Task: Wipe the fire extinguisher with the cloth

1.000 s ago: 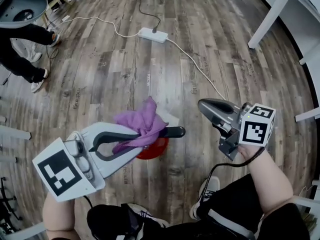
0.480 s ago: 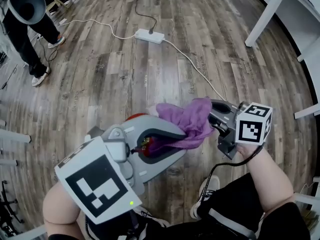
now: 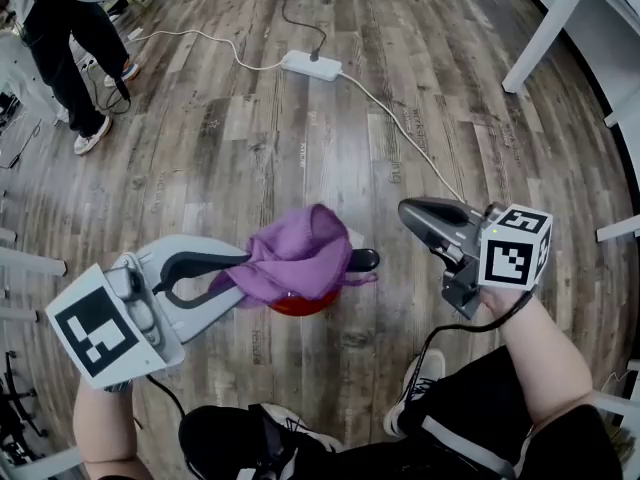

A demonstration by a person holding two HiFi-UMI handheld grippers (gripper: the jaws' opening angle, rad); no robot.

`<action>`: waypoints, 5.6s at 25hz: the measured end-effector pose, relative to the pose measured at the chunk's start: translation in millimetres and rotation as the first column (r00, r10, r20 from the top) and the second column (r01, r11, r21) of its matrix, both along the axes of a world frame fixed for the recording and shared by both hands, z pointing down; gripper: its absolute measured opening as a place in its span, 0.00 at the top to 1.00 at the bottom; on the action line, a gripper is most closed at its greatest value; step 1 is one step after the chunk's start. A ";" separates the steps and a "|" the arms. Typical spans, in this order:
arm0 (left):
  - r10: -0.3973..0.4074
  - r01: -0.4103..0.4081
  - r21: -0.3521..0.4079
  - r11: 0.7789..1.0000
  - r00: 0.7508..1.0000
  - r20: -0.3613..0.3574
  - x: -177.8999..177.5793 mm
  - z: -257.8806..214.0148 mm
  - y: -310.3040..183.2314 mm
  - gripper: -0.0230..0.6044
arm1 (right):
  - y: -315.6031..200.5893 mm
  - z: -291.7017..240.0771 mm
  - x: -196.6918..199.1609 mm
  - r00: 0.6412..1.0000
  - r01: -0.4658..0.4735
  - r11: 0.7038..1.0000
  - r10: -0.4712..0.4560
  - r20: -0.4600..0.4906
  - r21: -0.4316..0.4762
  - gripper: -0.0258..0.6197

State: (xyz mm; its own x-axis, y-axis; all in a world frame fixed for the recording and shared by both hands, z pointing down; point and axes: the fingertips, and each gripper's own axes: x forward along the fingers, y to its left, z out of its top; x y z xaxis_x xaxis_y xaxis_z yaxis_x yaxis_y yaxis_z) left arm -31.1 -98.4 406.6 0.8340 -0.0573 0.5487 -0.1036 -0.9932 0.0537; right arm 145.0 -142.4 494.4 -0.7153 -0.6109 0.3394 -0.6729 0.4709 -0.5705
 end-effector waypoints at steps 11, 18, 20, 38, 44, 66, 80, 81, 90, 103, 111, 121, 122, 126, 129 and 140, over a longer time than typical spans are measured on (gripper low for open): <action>-0.152 0.153 -0.012 0.988 0.985 0.086 -71.5 51.7 -13.4 0.89 | -3.6 9.8 -1.8 1.000 -0.017 1.000 0.017 -0.015 -0.016 0.95; -0.283 0.148 -0.421 0.895 0.917 -0.280 -83.1 28.4 -7.5 0.89 | -7.9 11.6 -4.9 1.000 -0.024 1.000 0.024 -0.014 -0.017 0.95; -0.353 0.082 -0.530 0.844 0.830 -0.433 -91.4 8.8 -9.1 0.89 | -8.7 11.5 -4.3 0.999 -0.030 0.999 0.030 -0.013 -0.017 0.95; -0.593 -0.114 -0.702 0.703 0.450 -0.667 -113.9 -64.3 6.3 0.89 | -0.4 -11.0 2.2 0.947 -0.245 0.960 0.267 0.180 -0.136 0.95; -0.658 0.006 -0.764 0.645 0.512 -0.552 -104.3 -130.2 22.5 0.89 | 42.1 -74.6 -33.7 0.952 -0.206 0.941 0.256 0.165 -0.270 0.95; -0.584 -0.065 -0.808 0.585 0.658 -0.476 -92.9 -439.8 138.5 0.89 | 159.0 -467.4 -114.3 0.945 -0.224 0.950 0.266 0.190 -0.216 0.95; -0.436 -0.188 -0.765 0.616 0.728 -0.529 -101.6 -517.0 239.4 0.89 | 261.5 -555.5 -164.7 0.964 -0.200 0.977 0.211 0.163 -0.079 0.95; -0.439 -0.185 -0.767 0.615 0.727 -0.528 -101.1 -517.8 248.5 0.89 | 270.0 -558.3 -163.9 0.964 -0.197 0.977 0.208 0.165 -0.078 0.95; -0.549 -0.090 -0.787 0.610 0.669 -0.502 -73.3 -514.7 335.4 0.89 | 369.1 -560.1 -141.9 0.984 -0.089 0.990 0.104 0.147 -0.106 0.95; -0.642 0.077 -0.772 0.631 0.610 -0.464 -32.8 -513.6 421.0 0.89 | 468.8 -546.4 -102.4 0.983 0.002 0.989 0.025 0.181 -0.150 0.95; -0.628 0.087 -0.763 0.640 0.632 -0.455 -28.1 -518.4 423.5 0.89 | 482.6 -555.6 -88.5 0.974 -0.058 0.989 0.085 0.211 -0.134 0.95; -0.671 0.111 -0.783 0.612 0.596 -0.440 -26.7 -508.4 445.5 0.89 | 495.7 -550.9 -87.8 0.972 -0.025 0.988 0.059 0.229 -0.149 0.95; -0.669 0.115 -0.778 0.617 0.598 -0.443 -26.7 -509.3 446.7 0.89 | 496.6 -551.3 -88.7 0.971 -0.019 0.989 0.053 0.232 -0.147 0.95; -0.630 0.136 -0.736 0.663 0.632 -0.451 -22.7 -514.5 451.5 0.89 | 500.1 -552.5 -93.7 0.971 0.007 0.990 0.027 0.237 -0.141 0.96; -0.612 0.137 -0.725 0.675 0.653 -0.446 -17.5 -513.7 457.0 0.89 | 503.2 -553.6 -95.3 0.973 0.023 0.991 0.008 0.230 -0.131 0.96; -0.602 0.073 -0.746 0.662 0.645 -0.472 -11.0 -515.0 463.3 0.89 | 511.3 -558.8 -95.3 0.980 0.051 0.994 -0.030 0.199 -0.098 0.96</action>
State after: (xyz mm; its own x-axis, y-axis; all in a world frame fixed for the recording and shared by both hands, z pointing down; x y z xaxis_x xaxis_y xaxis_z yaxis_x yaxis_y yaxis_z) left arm -42.1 364.9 -108.4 0.9511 -0.2948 -0.0925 -0.0979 -0.5716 0.8146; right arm 49.7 369.0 -64.3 -0.7976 -0.5496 0.2486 -0.5244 0.4281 -0.7360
